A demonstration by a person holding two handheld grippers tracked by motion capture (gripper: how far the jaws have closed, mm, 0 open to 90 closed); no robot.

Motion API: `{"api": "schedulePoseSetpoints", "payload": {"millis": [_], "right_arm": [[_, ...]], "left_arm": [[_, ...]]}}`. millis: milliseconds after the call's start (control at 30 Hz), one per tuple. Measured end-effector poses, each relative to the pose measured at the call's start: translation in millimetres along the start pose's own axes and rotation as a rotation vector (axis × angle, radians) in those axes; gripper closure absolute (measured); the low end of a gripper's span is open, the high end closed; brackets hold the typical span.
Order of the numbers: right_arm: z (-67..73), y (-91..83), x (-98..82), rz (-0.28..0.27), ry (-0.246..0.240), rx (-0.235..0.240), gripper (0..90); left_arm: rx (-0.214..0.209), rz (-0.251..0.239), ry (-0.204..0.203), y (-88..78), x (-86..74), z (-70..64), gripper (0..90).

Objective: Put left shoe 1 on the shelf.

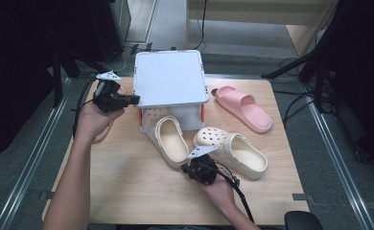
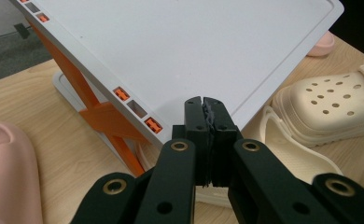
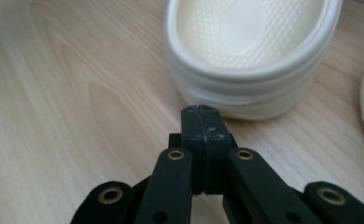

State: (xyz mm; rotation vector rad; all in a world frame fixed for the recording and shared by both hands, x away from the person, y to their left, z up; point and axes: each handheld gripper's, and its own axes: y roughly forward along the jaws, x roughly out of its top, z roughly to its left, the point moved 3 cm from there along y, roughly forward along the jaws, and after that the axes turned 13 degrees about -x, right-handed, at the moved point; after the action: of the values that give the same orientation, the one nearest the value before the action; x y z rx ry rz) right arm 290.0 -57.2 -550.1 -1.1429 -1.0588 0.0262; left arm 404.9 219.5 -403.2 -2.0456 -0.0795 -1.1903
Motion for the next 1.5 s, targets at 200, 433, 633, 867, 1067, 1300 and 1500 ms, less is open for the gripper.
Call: {"api": "schedulePoseSetpoints", "payload": {"millis": [200, 433, 633, 867, 1067, 1300, 1500], "right_arm": [[5.5, 5.8, 10.4, -0.017, -0.003, -0.002, 90.0], [11.1, 10.8, 32.7, -0.049, 0.000, 0.003, 90.0], [8.2, 22.7, 46.9, -0.034, 0.025, 0.009, 90.0], [8.0, 35.8, 57.0, -0.035, 0.037, 0.013, 90.0], [5.6, 48.3, 68.6, -0.039, 0.043, 0.027, 90.0], [1.0, 63.0, 86.5, -0.045, 0.040, -0.007, 90.0], [-3.1, 75.6, 97.9, -0.069, 0.090, -0.006, 90.0]], "left_arm": [[-0.004, 0.000, -0.001, 0.0, -0.1, 0.4, 89.4], [-0.006, -0.001, -0.005, 0.0, -0.1, 0.5, 89.5], [-0.008, 0.001, -0.004, -0.4, -0.1, 1.0, 89.6], [-0.009, 0.001, -0.004, -0.4, -0.1, 1.0, 89.6], [-0.014, 0.001, -0.007, -0.5, -0.1, 1.4, 89.6], [-0.018, -0.003, -0.010, -0.4, -0.2, 1.8, 89.6], [-0.023, -0.003, -0.013, -0.5, -0.1, 2.5, 89.6]]}}
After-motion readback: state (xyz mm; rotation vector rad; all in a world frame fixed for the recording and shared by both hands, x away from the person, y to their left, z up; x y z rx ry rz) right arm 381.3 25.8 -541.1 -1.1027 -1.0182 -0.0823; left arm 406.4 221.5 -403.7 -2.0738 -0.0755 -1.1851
